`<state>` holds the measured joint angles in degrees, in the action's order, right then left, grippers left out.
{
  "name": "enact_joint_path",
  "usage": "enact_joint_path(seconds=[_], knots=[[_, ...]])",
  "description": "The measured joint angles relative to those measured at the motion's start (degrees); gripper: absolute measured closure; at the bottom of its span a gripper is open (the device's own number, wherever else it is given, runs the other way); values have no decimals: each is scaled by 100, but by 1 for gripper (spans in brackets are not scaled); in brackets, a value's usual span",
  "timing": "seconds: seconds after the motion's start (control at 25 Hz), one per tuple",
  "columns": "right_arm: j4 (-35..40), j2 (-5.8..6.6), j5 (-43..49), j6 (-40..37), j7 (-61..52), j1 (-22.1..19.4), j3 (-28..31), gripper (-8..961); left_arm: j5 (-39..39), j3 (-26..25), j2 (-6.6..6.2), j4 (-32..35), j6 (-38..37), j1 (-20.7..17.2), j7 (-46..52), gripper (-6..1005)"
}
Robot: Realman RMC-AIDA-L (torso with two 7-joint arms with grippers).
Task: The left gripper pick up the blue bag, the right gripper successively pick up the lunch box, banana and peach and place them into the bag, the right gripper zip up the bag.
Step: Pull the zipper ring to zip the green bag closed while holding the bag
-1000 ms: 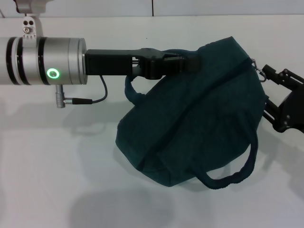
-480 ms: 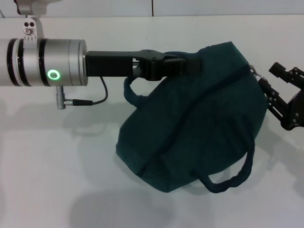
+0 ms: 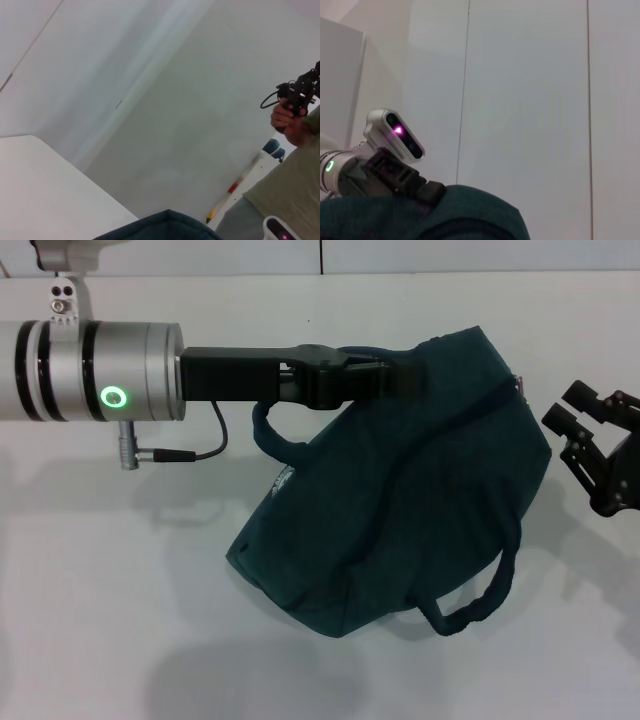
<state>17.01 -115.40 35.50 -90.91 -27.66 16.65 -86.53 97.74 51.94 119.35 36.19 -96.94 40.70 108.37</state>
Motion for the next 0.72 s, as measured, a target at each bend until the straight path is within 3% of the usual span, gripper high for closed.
enact_joint_path(seconds=[0.28,0.72], knots=[[-14,0,2,275,70,25,-20,716,0,0,5,1,3,25,0,944],[-78,-1,62,669,229,94,-106,722,-29,1,9,3,9,54,-109,944]])
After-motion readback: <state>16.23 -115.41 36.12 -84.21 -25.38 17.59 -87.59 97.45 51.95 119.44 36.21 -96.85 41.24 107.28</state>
